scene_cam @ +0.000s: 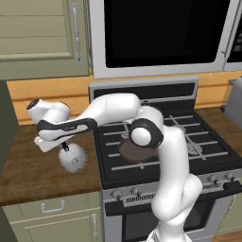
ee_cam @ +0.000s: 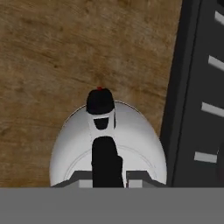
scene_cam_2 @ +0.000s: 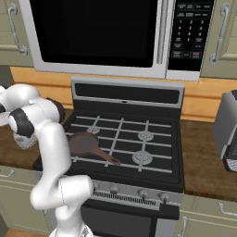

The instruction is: Pick the kettle from the counter and place it on a stove burner. Then turn the burner on.

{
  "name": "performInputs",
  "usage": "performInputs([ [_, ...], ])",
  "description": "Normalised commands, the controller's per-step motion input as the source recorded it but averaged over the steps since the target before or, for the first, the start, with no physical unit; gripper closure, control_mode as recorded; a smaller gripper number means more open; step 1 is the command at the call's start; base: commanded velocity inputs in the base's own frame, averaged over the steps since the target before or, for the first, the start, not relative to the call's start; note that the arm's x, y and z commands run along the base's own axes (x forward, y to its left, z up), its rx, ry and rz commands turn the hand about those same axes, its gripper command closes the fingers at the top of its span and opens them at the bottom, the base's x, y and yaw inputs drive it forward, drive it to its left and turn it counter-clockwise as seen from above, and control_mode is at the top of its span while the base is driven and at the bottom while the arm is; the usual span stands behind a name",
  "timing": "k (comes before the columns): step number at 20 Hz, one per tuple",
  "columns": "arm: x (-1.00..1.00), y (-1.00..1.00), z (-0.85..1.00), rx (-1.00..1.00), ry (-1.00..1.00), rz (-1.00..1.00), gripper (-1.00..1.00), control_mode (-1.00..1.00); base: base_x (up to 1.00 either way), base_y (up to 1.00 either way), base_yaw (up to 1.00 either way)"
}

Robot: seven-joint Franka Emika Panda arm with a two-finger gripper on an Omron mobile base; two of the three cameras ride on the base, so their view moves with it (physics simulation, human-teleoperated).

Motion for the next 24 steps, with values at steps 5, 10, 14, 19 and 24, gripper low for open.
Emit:
performInputs([
  [5, -0.35, -0.95, 0.41, 0.07, -0.59, 0.0, 1.0, -1.0, 0.0, 0.0, 0.0],
  [10, -0.05, -1.0, 0.42, 0.1, -0.42, -0.12, 1.0, -1.0, 0.0, 0.0, 0.0],
  [14, 0.06, -1.0, 0.57, 0.15, -0.15, -0.3, 1.0, -1.0, 0.0, 0.0, 0.0],
  [19, 0.16, -1.0, 0.59, 0.19, 0.0, -0.39, 1.0, -1.0, 0.0, 0.0, 0.0],
  [24, 0.17, -1.0, 0.33, 0.15, -0.02, -0.36, 1.0, -1.0, 0.0, 0.0, 0.0],
])
